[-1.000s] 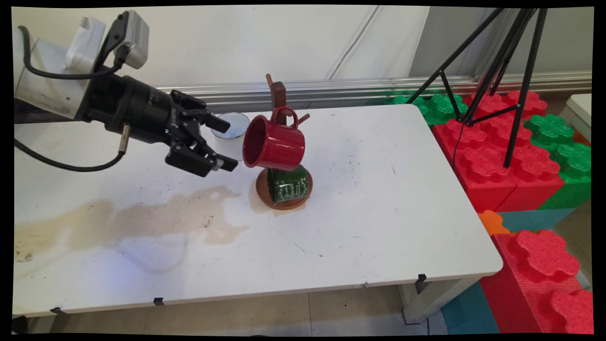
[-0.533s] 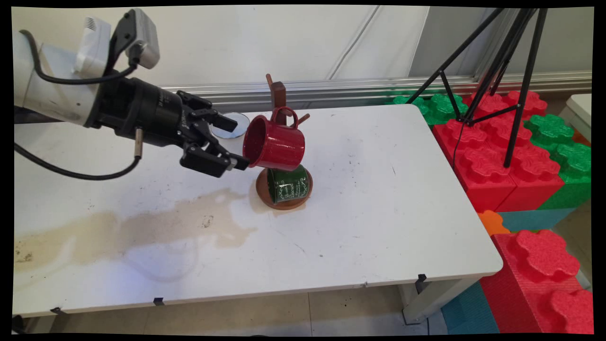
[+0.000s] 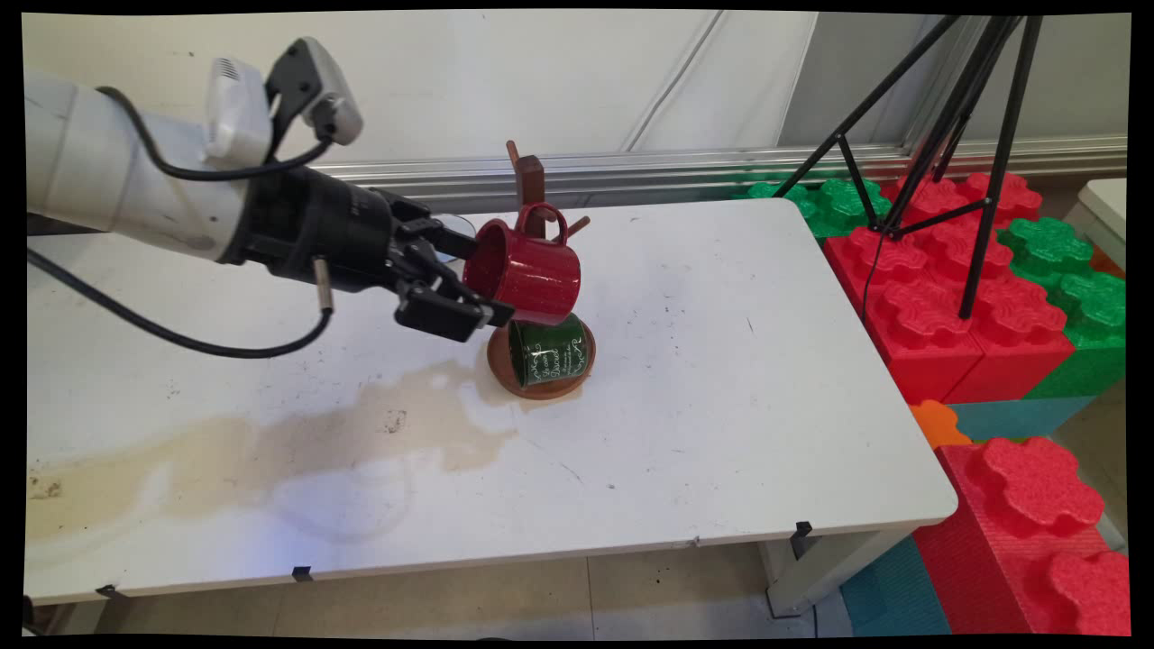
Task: Pick up the red mug from the rack
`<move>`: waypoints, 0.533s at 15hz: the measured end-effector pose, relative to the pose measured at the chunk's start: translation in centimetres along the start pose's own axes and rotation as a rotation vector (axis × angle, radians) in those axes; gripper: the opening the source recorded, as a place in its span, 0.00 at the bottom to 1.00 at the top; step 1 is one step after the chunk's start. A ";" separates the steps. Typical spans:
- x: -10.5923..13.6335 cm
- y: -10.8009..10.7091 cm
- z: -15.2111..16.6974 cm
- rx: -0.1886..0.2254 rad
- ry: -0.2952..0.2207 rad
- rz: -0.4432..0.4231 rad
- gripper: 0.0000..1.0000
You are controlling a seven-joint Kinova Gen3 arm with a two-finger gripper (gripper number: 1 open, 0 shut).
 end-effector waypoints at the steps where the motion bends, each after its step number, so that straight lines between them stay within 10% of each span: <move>1: 0.0 0.1 0.3 0.002 0.000 -0.005 1.00; 8: 0.2 0.3 2.5 0.024 -0.003 -0.043 1.00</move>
